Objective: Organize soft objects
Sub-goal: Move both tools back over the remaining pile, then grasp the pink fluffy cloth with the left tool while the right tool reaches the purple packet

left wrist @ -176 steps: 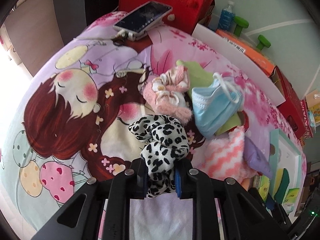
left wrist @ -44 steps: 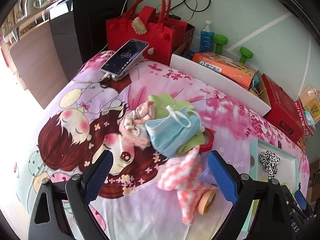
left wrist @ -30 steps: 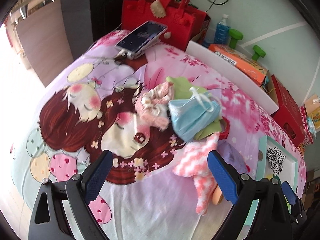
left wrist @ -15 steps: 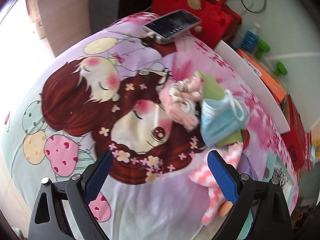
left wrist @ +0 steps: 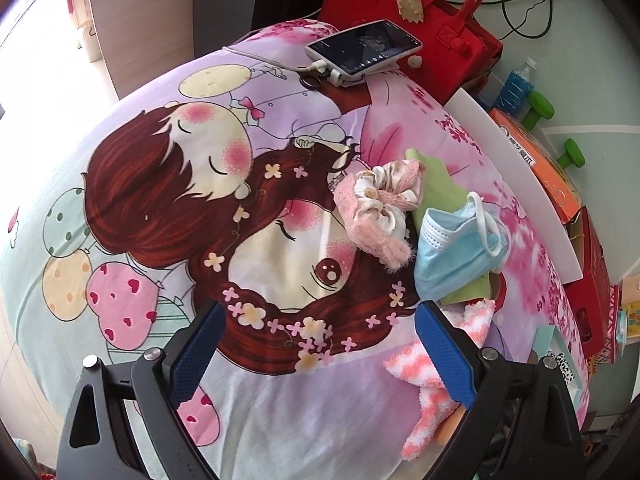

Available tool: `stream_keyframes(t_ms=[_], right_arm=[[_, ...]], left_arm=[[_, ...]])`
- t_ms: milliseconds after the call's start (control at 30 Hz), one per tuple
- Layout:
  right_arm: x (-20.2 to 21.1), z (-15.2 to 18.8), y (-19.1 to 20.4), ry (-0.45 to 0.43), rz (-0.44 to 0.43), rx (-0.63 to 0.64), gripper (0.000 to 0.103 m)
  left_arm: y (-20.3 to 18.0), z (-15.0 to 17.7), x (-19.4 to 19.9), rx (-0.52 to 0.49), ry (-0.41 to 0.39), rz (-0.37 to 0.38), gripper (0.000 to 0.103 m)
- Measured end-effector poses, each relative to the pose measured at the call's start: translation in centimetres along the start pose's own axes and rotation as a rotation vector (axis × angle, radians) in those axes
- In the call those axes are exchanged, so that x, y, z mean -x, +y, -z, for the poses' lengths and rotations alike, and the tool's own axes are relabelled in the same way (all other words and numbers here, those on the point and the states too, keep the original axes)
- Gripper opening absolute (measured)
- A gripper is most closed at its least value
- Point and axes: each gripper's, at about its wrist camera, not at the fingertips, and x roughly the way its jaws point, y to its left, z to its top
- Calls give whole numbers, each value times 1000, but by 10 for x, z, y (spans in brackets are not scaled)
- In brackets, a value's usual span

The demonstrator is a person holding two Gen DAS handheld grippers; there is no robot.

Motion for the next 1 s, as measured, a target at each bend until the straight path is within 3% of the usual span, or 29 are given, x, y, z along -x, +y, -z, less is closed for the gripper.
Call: stream_keyframes(t_ms=[233,300,500,800,1000], right_arm=[[-3,3,-6,25,5,11,101],[-1,4,-13,29,-2,4,93],[-3,7,-33,72,-59,-63,82],[-5,11,-51,97,-83,-88,72],[-7,14,-58,107,-90,-80,62]], left_arm=[[-4,0,-2,-4,10,17,95],[-5,1,-2,-6,14,24,95],[-15,3,-5,-36,41,63,95],[-34,10,-13,-95,104,136,95],[-46,16,-19,-134,130,140,95]])
